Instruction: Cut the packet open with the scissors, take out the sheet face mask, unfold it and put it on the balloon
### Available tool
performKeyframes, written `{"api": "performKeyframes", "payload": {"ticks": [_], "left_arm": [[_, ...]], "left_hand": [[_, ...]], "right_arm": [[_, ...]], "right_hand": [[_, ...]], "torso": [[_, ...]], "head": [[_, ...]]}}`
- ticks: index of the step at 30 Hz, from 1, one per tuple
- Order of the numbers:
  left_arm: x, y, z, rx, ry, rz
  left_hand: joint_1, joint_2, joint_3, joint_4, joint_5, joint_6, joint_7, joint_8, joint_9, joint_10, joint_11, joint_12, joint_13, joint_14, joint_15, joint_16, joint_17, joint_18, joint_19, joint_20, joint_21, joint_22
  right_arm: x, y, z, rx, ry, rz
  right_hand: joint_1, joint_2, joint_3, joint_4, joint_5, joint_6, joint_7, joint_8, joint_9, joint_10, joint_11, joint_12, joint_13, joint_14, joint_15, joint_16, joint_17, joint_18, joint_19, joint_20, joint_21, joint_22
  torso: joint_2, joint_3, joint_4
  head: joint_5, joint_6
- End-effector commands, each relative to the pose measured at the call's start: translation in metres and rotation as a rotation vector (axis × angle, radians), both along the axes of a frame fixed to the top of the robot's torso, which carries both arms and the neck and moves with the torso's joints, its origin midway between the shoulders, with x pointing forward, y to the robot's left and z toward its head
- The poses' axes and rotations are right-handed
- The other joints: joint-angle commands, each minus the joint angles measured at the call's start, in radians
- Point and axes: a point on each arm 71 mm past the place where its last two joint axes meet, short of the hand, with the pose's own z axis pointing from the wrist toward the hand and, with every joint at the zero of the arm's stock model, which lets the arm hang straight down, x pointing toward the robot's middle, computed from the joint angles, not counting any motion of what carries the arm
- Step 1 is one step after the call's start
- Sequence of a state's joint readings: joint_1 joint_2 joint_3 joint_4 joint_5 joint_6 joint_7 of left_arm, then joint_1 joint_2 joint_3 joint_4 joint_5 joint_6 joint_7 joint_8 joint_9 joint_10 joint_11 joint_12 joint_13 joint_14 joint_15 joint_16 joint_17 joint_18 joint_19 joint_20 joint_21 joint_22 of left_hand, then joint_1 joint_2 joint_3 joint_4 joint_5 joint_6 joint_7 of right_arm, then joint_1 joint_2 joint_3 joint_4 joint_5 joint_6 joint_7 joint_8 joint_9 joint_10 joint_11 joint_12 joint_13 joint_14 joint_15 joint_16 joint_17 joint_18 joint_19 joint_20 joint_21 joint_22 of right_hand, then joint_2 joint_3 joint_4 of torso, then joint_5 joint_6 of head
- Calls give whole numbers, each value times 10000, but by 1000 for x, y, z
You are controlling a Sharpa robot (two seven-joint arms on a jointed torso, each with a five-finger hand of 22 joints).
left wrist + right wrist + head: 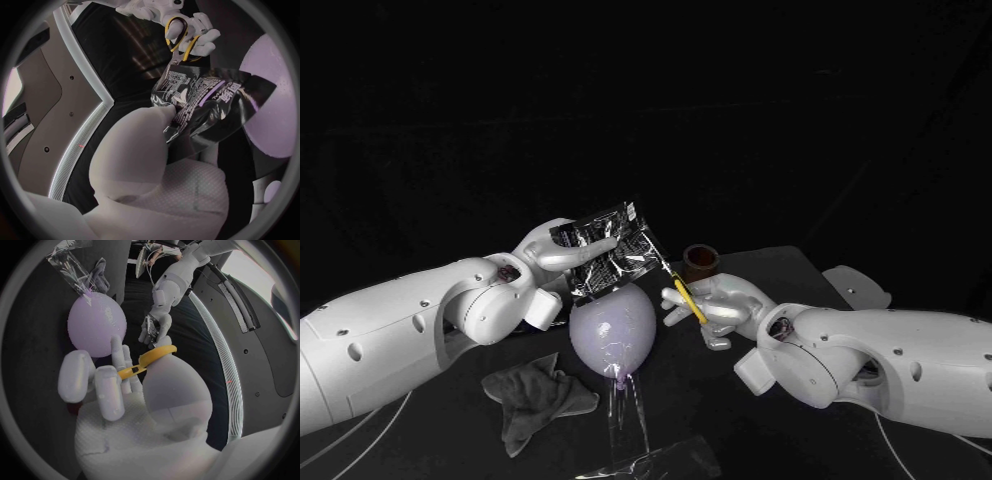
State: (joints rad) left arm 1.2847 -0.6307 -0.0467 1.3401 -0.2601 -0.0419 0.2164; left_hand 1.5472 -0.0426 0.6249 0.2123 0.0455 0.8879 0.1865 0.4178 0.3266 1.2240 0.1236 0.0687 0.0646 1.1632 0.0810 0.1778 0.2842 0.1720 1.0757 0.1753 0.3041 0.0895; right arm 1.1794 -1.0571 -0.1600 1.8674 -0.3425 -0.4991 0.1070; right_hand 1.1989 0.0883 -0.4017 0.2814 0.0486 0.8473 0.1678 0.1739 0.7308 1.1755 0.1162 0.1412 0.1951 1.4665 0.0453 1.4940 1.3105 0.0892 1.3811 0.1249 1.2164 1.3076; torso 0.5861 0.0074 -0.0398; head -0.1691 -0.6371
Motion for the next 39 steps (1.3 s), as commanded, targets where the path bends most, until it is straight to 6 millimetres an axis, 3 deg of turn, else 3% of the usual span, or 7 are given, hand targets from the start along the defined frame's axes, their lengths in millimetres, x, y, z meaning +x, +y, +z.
{"api": "performKeyframes", "payload": {"ticks": [1,7,18,39], "left_arm": [[-1,-2,0,46,-180,-125],[-1,-1,0,51,-182,-101],[-2,-2,3,388,-806,30],[-1,0,8,718,-2022,612]], "left_hand": [[6,61,-1,-70,39,55,27,59,289,61,21,-41,6,31,-8,7,11,114,44,5,50,-13],[6,61,-1,-70,39,55,27,59,289,61,21,-41,6,31,-8,7,11,114,44,5,50,-13],[3,57,6,-87,39,56,26,64,299,64,19,-41,6,34,-10,6,14,114,49,2,52,-14],[6,45,23,-124,39,58,21,69,315,69,14,-41,5,41,-16,3,19,114,57,-7,57,-14]], "right_arm": [[1,0,3,64,-162,-100],[0,3,4,132,-238,-30],[-2,10,6,296,-334,200],[-4,5,6,264,-230,110]], "right_hand": [[-3,85,-73,-9,-4,60,7,62,11,665,-241,61,11,576,-291,67,309,-64,46,-29,43,773],[27,126,-263,-9,-4,-84,70,-33,-5,407,-181,-121,-44,560,-258,48,247,-48,-19,-34,-65,717],[-55,-57,-447,61,-3,-976,504,-552,-165,-749,247,-768,-484,383,92,-179,-356,138,-566,254,-993,212],[-139,-182,-264,77,-2,-1113,580,-630,-206,-979,325,-762,-651,318,165,-258,-561,213,-746,342,-1317,17]], "torso": [[1,-5,-7],[7,3,5],[-2,8,-2],[2,-2,-6]], "head": [[-16,44],[-36,88],[-48,143],[-26,105]]}}
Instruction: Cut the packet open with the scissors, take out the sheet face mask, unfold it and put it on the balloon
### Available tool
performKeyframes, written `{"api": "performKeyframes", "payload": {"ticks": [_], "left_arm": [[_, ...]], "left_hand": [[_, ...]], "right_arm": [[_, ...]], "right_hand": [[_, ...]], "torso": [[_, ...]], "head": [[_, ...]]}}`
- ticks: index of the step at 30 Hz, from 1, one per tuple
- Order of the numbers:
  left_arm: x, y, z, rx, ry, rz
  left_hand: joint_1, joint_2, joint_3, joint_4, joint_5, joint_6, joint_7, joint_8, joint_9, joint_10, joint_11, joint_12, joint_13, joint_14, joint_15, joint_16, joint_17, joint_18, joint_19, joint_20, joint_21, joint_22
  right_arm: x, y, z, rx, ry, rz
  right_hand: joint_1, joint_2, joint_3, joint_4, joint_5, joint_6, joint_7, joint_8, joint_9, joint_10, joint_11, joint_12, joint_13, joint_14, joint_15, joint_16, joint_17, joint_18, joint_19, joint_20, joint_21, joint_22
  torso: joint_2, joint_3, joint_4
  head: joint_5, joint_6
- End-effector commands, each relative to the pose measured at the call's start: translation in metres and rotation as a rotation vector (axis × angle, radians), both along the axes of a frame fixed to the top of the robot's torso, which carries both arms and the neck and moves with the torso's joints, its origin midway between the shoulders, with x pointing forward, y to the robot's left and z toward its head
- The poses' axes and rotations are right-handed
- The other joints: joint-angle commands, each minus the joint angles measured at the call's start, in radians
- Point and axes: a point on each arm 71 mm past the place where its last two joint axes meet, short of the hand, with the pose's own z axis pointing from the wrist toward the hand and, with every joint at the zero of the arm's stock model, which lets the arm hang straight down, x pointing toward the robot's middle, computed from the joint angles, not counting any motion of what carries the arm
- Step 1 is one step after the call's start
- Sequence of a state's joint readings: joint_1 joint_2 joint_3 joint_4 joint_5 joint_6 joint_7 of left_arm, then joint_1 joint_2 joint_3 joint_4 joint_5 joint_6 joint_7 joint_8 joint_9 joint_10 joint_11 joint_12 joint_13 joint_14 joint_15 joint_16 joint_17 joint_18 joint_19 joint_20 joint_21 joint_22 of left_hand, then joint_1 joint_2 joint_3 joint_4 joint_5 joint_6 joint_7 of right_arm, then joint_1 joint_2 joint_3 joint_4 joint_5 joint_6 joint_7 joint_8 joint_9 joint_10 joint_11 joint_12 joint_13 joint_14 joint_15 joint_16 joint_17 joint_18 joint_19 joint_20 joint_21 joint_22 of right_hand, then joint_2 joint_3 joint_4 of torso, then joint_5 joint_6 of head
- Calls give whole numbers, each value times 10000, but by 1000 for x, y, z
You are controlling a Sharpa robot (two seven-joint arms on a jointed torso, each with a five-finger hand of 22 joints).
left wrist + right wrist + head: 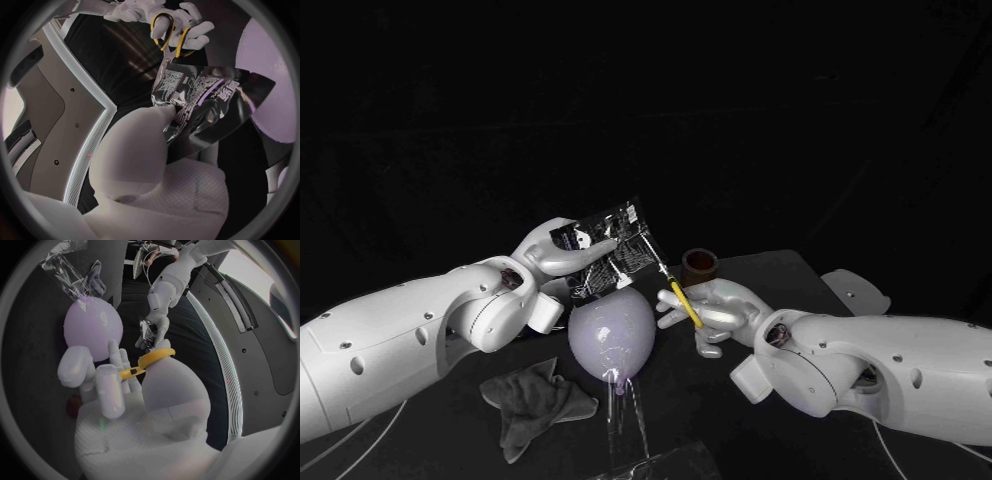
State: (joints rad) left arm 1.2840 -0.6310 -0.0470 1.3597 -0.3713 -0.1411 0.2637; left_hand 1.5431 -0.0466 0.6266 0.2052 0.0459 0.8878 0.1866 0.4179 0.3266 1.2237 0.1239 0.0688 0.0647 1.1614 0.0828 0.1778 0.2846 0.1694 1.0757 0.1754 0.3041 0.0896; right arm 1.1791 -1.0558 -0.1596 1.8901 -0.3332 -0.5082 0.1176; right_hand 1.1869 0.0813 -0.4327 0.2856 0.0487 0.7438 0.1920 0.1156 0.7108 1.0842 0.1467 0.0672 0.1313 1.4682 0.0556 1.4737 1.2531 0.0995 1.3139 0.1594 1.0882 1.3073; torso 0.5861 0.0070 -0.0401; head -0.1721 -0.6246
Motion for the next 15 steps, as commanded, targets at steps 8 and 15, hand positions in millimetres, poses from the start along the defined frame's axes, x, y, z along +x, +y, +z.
{"api": "performKeyframes", "payload": {"ticks": [8,15], "left_arm": [[1,2,3,399,-1021,49],[-2,-3,3,419,-932,-225]], "left_hand": [[41,74,9,-71,35,66,18,74,326,80,9,-40,6,66,-37,5,20,140,64,-13,62,-14],[39,71,11,-76,35,69,17,76,329,83,8,-40,6,69,-38,5,21,140,67,-15,64,-14]], "right_arm": [[1,-4,2,16,-119,-3],[2,1,2,99,-203,11]], "right_hand": [[-20,-115,50,35,-3,-78,338,-47,-7,-68,19,-22,-15,305,63,-49,32,105,-62,-2,-13,31],[-23,-115,57,36,-3,-76,338,-46,-7,-70,20,-20,-19,307,64,-47,39,101,-53,0,4,39]], "torso": [[8,6,0],[4,5,13]], "head": [[4,-25],[-9,16]]}}
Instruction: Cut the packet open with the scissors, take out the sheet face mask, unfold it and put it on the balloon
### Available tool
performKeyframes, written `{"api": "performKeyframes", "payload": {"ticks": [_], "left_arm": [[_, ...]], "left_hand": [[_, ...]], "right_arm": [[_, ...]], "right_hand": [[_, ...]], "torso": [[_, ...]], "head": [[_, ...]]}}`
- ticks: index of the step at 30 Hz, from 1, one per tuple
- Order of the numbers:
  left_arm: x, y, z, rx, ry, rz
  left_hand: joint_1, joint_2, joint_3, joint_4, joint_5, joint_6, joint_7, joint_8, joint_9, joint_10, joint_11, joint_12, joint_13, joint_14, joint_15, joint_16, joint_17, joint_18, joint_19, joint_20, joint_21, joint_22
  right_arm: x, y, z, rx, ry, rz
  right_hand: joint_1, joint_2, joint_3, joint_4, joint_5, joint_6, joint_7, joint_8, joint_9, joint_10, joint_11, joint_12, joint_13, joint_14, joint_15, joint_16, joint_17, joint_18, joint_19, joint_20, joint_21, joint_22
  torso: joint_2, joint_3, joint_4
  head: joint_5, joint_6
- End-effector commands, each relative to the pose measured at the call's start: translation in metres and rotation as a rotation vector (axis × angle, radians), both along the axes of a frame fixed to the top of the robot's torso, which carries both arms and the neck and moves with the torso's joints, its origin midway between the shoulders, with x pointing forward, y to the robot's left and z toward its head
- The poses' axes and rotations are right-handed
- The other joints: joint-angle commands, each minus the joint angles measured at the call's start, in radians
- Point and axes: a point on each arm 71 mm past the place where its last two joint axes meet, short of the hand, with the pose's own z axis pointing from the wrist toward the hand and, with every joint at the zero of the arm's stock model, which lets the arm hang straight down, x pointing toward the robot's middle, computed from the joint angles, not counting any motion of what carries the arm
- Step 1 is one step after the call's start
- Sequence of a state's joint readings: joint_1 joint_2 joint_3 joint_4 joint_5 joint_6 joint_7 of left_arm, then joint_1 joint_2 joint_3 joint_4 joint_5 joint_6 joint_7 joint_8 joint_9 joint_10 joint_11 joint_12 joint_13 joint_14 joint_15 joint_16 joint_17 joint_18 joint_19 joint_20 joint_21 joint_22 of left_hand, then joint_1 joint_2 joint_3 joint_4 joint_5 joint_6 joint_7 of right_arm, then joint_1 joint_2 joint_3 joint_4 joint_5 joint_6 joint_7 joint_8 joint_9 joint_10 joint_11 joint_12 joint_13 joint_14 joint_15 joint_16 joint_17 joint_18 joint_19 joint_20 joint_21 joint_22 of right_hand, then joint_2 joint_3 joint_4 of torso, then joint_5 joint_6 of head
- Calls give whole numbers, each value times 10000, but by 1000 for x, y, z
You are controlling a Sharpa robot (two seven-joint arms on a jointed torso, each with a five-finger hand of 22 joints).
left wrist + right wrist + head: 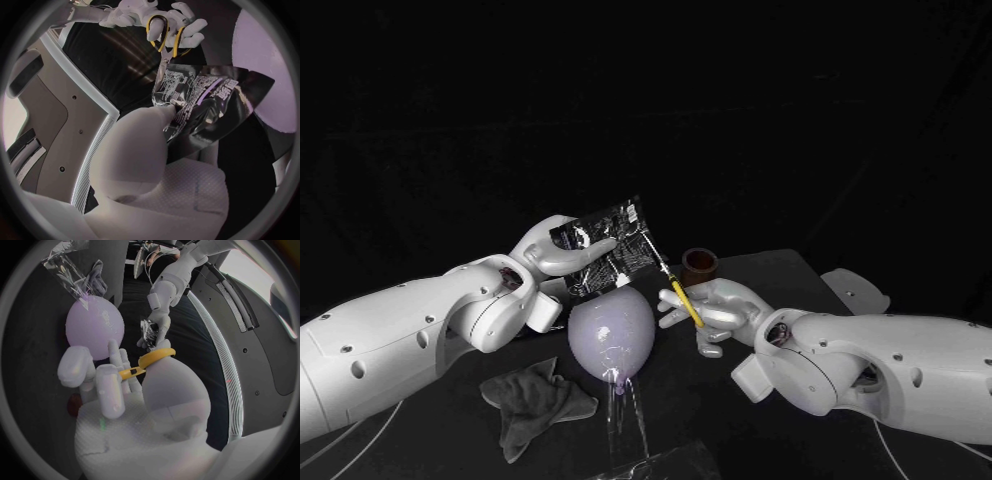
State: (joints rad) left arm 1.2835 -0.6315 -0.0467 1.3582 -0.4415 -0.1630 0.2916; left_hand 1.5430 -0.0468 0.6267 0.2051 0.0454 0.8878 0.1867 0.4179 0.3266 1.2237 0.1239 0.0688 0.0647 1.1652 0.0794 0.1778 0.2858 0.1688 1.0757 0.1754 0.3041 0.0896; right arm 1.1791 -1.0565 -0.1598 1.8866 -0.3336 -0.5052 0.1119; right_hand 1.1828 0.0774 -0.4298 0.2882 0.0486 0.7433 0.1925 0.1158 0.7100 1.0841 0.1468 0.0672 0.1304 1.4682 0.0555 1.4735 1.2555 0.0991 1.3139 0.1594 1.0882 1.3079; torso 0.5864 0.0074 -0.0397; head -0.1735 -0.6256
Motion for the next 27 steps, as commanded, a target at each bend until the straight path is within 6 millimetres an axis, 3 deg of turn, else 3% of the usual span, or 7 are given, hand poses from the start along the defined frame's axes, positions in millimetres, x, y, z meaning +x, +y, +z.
{"api": "performKeyframes", "payload": {"ticks": [1,8,14,27], "left_arm": [[-2,-3,0,74,-149,-210],[-4,-6,0,-39,62,-240],[-4,-7,0,-88,121,-239],[0,-2,-1,-87,101,22]], "left_hand": [[40,72,9,-75,39,69,17,76,329,83,8,-40,6,31,-4,5,9,146,66,-15,64,-14],[35,66,10,-81,39,71,16,77,334,86,8,-40,6,34,-5,5,11,145,69,-17,66,-14],[35,66,10,-81,39,71,16,77,334,86,8,-40,6,34,-5,5,11,145,69,-17,66,-14],[29,62,14,-90,39,72,16,79,341,89,7,-40,5,37,-6,4,13,144,72,-19,68,-14]], "right_arm": [[2,3,3,147,-267,9],[4,9,4,289,-340,-164],[5,16,3,359,-355,-132],[4,11,3,192,-314,-51]], "right_hand": [[17,-76,28,10,-3,-71,333,-48,1,-69,19,-20,-10,307,64,-45,15,105,-52,0,3,33],[11,-39,64,10,-2,-56,330,-39,3,-66,18,-5,-27,308,66,-44,14,108,-53,6,-1,26],[17,-22,76,5,-2,-54,331,-37,3,-68,18,-2,-34,302,66,-53,-12,117,-73,8,-40,4],[23,-67,124,-5,-3,-92,360,-54,-9,-196,49,-23,-125,270,88,-91,-110,147,-153,29,-186,-87]], "torso": [[0,4,11],[-5,4,-16],[1,1,6],[-8,-2,-6]], "head": [[17,29],[-3,68],[-14,94],[32,80]]}}
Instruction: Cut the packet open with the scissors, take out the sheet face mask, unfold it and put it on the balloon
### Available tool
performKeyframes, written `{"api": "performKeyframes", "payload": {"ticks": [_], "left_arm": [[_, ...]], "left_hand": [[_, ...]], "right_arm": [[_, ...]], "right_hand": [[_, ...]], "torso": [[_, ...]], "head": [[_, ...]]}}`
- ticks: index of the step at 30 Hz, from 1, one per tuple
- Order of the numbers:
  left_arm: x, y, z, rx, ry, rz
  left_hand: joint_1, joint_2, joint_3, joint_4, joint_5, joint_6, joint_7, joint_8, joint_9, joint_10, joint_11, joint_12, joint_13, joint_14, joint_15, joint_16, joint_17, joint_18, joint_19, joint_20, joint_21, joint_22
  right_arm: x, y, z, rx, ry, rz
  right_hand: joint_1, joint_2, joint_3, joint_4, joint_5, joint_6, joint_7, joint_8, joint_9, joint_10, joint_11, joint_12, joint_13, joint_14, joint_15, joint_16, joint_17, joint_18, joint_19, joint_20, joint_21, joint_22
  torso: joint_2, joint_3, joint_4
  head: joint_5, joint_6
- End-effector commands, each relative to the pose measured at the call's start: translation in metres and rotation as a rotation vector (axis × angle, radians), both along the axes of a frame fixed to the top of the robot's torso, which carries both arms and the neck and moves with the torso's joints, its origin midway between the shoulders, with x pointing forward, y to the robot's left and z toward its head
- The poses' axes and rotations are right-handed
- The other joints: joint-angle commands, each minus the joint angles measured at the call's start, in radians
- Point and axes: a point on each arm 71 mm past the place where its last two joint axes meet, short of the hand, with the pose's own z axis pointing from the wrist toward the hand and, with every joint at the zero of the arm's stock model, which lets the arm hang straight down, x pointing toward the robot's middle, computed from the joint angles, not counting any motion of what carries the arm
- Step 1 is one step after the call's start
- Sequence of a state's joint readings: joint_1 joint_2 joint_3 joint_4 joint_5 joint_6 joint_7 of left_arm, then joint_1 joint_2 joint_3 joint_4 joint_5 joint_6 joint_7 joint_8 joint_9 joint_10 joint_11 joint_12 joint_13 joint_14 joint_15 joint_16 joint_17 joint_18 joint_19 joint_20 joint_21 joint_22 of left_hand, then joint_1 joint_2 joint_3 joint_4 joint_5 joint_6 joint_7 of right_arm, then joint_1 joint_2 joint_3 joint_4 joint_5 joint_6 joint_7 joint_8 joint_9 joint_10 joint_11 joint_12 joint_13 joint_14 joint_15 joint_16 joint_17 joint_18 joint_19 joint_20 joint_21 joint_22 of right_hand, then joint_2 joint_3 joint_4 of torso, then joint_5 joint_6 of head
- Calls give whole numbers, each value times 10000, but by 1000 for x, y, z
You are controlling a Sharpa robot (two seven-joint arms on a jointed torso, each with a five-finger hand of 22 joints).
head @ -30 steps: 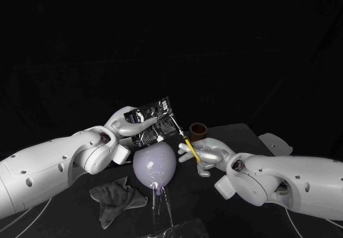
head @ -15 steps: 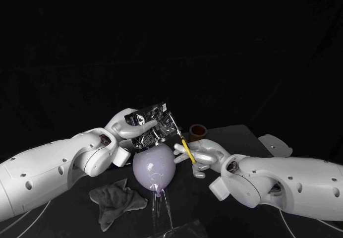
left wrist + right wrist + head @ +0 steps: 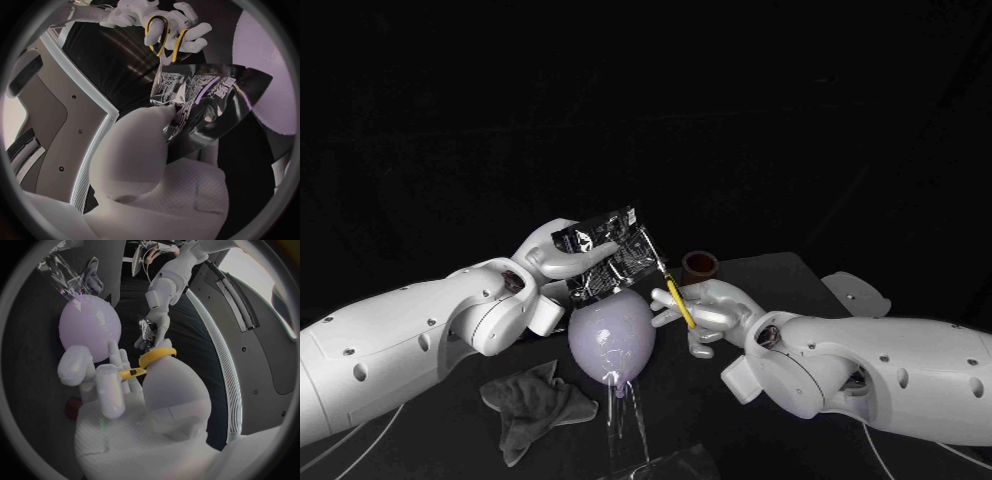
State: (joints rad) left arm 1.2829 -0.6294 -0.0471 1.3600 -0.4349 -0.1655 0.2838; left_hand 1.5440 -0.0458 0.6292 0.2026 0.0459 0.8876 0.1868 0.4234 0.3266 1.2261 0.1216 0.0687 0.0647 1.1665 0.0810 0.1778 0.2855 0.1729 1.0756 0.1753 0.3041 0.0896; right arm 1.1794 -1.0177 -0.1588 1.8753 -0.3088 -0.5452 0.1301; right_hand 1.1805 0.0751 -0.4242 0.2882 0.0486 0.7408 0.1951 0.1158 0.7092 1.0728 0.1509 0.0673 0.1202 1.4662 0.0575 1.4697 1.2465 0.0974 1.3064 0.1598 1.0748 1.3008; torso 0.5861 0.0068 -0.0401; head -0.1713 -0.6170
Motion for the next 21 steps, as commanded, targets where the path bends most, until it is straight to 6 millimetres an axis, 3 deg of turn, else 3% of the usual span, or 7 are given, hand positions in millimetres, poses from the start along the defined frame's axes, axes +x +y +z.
{"api": "performKeyframes", "payload": {"ticks": [1,7,11,13,15,21], "left_arm": [[0,0,0,-75,-3,16],[2,2,0,-50,-18,83],[2,3,-1,-10,-15,97],[2,3,-1,39,-16,79],[2,3,-1,74,-18,49],[1,1,-1,190,-87,-97]], "left_hand": [[19,52,-11,-66,35,74,14,24,340,65,30,-39,6,24,-22,4,16,103,72,-19,68,-14],[19,52,-11,-66,35,74,14,24,340,65,30,-39,6,24,-22,4,16,103,72,-19,68,-14],[19,52,-11,-66,35,74,14,24,340,65,30,-39,6,24,-22,4,16,103,72,-19,68,-14],[19,52,-11,-66,35,74,14,24,340,65,30,-39,6,24,-22,4,16,103,72,-19,68,-14],[19,52,-11,-66,35,74,14,24,340,65,30,-39,6,24,-22,4,16,103,72,-19,68,-14],[15,48,-5,-77,35,75,13,26,348,69,28,-40,5,28,-24,3,19,103,76,-22,71,-14]], "right_arm": [[0,-1,3,-31,-194,142],[-2,-4,3,-154,-153,265],[-3,-5,3,-214,-138,354],[-4,-5,3,-233,-141,382],[-4,-5,3,-246,-149,385],[-3,-5,3,-240,-171,308]], "right_hand": [[45,-48,71,-4,-2,-69,336,-56,-1,-91,10,-25,-28,290,71,-54,-18,165,-82,26,-58,-20],[3,-163,158,13,-2,-110,365,-75,-14,-195,40,-21,-115,262,98,-82,-93,187,-148,51,-177,-98],[-148,-461,526,38,-3,-211,414,-118,-44,-344,89,3,-272,204,142,-138,-247,225,-255,96,-375,-235],[-148,-461,526,38,-3,-211,414,-118,-44,-344,89,3,-272,204,142,-138,-247,225,-255,96,-375,-235],[-287,-669,913,41,-2,-251,433,-127,-61,-395,107,34,-388,178,160,-161,-314,240,-289,117,-453,-308],[-313,-682,987,41,-2,-250,433,-123,-62,-389,106,47,-407,184,160,-153,-294,236,-274,119,-432,-303]], "torso": [[-3,4,0],[2,3,0],[0,2,-3],[-1,6,-5],[3,6,-1],[5,3,4]], "head": [[8,-5],[14,-17],[11,-1],[7,-5],[-4,2],[-24,5]]}}
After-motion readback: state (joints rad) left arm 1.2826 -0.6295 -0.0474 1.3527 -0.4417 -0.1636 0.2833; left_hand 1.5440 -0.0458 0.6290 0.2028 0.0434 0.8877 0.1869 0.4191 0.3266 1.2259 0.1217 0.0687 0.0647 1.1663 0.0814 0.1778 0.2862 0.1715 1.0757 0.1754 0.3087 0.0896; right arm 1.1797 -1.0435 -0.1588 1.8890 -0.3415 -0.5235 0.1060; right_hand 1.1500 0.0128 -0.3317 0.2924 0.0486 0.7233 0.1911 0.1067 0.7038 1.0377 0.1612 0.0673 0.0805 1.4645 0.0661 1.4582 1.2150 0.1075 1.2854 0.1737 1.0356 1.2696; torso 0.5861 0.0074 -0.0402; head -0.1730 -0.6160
